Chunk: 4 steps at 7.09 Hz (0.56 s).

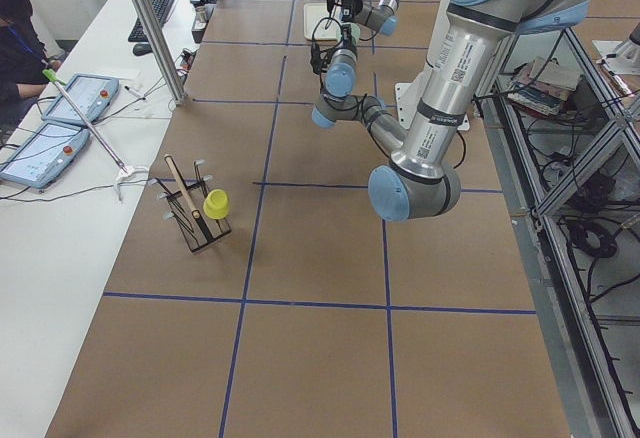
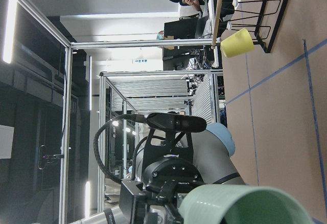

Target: Left arm grabs green cup and hands to right arm on tray

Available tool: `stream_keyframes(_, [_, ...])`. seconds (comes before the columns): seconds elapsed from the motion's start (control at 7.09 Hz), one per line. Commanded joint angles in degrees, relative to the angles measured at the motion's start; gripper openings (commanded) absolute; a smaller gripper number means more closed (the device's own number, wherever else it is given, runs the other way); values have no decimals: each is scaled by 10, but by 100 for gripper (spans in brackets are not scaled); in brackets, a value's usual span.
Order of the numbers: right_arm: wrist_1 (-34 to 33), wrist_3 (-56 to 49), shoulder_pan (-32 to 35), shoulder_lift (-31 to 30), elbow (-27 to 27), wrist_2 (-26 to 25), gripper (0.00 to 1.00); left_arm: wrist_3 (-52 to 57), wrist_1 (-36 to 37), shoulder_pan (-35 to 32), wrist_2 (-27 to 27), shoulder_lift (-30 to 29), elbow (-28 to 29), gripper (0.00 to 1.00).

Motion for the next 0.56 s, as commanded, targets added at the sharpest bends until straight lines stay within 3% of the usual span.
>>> stream_keyframes(0.0, [0,0,0,-1,-1,0,42,0,1,0,1,-1,0,36])
stream_keyframes(0.42, [0,0,-1,-1,-1,0,32,-12,1,0,8,-4,0,36])
